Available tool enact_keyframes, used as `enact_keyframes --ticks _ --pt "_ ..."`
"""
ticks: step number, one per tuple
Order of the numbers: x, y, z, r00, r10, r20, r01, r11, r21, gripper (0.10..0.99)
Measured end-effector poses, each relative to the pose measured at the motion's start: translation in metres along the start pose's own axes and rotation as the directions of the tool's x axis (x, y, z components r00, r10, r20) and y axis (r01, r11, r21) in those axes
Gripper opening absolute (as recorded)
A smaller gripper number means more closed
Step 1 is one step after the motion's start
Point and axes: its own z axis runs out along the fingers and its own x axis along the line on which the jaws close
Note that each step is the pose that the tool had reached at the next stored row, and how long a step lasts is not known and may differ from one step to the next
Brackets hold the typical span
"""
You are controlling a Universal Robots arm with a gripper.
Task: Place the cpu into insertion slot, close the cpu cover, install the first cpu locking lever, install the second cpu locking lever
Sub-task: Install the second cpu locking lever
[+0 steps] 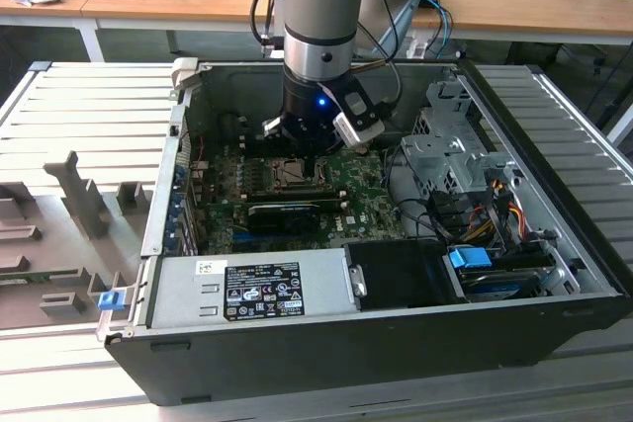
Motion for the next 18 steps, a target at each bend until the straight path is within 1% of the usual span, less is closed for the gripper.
enact_keyframes --ticks 1,2,4,6,7,8,9,10,13,18 --pt "0.0 -0.0005 0.0 1.0 0.0 0.0003 0.0 1.0 -0.004 0.106" --pt "0.0002 -0.0018 0.0 1.0 0.0 0.0 0.0 0.9999 -0.011 0.106" --pt "0.0005 -0.005 0.0001 1.0 -0.004 -0.0031 0.004 0.9998 -0.018 0.106" --pt "0.001 -0.0077 0.0001 1.0 -0.007 -0.0026 0.007 0.9997 -0.025 0.106" --pt "0.0028 -0.0093 0.0002 1.0 -0.009 -0.0007 0.009 0.9989 -0.047 0.106" --pt "0.0033 -0.0102 0.0004 1.0 -0.009 0.001 0.009 0.9979 -0.063 0.106" --pt "0.0034 -0.011 0.0005 1.0 -0.009 0.0019 0.01 0.9973 -0.073 0.106" --pt "0.0036 -0.0129 0.0004 1.0 -0.009 0.0024 0.009 0.9968 -0.08 0.106" --pt "0.0039 -0.0165 0.0002 1.0 -0.009 0.0034 0.01 0.9957 -0.092 0.106" --pt "0.0042 -0.0196 0.0007 1.0 -0.009 0.0035 0.009 0.9956 -0.093 0.106"
